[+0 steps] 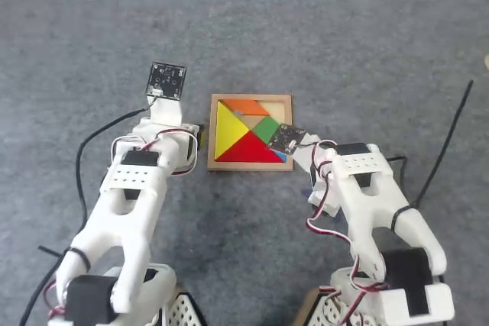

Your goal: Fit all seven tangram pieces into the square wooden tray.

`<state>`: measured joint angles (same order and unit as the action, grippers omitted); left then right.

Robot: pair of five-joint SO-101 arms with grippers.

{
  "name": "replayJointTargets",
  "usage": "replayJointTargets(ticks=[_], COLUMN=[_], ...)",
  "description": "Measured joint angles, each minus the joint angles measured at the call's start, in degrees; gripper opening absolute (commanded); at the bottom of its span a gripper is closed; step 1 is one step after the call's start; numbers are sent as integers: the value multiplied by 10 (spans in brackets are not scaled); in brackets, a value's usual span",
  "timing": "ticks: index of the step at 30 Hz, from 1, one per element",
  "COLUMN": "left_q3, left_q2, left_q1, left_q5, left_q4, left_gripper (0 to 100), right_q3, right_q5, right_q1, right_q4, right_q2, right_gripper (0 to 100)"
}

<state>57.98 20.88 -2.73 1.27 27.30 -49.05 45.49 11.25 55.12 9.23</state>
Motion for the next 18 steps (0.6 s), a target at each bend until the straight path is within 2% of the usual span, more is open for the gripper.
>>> replayJointTargets(ticks=[6,11,18], left_q3=[0,0,0], left_q2=[0,0,0], left_q1=[0,0,0], left_q5=[0,0,0], left_q4=[0,0,0], left_gripper=[192,192,192], right_q3=[111,270,549], right_q5=[-106,-112,-84], right_q1=[-36,-32,33], right_q4=[36,107,166], right_q2=[-6,-48,-233], right_gripper=[8,8,8])
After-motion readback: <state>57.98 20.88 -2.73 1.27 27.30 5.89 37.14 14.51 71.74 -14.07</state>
